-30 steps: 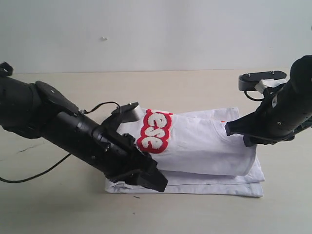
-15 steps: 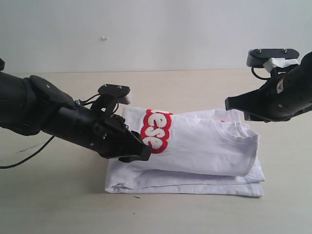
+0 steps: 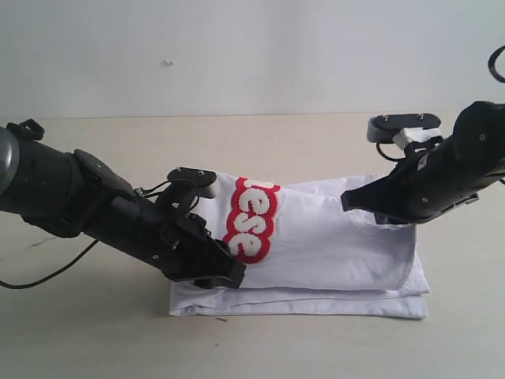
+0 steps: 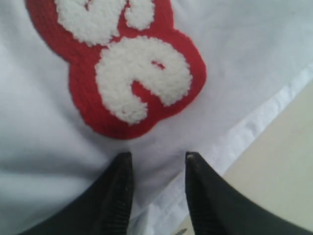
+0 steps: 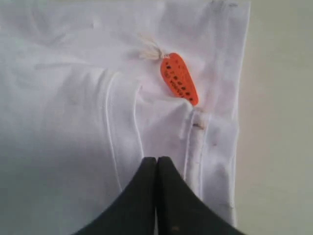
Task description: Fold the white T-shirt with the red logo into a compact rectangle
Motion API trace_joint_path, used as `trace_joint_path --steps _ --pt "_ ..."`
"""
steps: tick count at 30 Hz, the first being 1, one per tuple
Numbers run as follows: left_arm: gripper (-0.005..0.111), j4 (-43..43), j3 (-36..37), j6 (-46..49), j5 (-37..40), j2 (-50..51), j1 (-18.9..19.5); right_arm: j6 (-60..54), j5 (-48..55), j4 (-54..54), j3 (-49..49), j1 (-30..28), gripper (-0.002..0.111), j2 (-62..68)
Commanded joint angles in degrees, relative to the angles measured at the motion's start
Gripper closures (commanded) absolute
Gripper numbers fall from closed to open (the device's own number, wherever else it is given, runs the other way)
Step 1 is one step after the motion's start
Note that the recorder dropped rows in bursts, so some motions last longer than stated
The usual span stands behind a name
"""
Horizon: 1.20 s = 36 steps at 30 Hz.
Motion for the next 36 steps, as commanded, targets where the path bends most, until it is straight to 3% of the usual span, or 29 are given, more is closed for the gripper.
trace_joint_path --steps 1,11,15,19,28,32,36 --pt "0.069 0.2 0.2 0.1 2.5 0.9 -0.2 -0.8 -2.6 0.4 -0.3 0.1 0.108 4.3" --pt "0.069 1.7 0.3 -1.9 -2.5 1.0 0.1 -0.5 -2.2 1.5 -0.3 0.1 0.108 8.4" --pt "0.069 9.2 0.3 -8.3 -2.1 1.0 3.5 -4.6 -1.3 4.4 -0.4 3.4 0.108 8.8" --pt "0.069 10.9 0.3 -9.5 3.1 1.0 8.0 -3.3 -1.1 6.2 -4.3 5.8 0.108 9.9" --pt "0.069 11.4 0.3 -9.5 3.7 -0.3 8.4 -3.2 2.6 5.8 -7.9 5.8 0.108 9.4" --pt "0.061 11.1 0.3 -9.5 -0.4 -5.5 8.4 1.0 0.1 -1.7 -7.9 5.8 0.108 4.3" --pt "0.06 11.0 0.3 -9.5 -0.9 -12.0 8.4 13.7 0.2 -17.0 -7.9 5.7 0.108 -2.5"
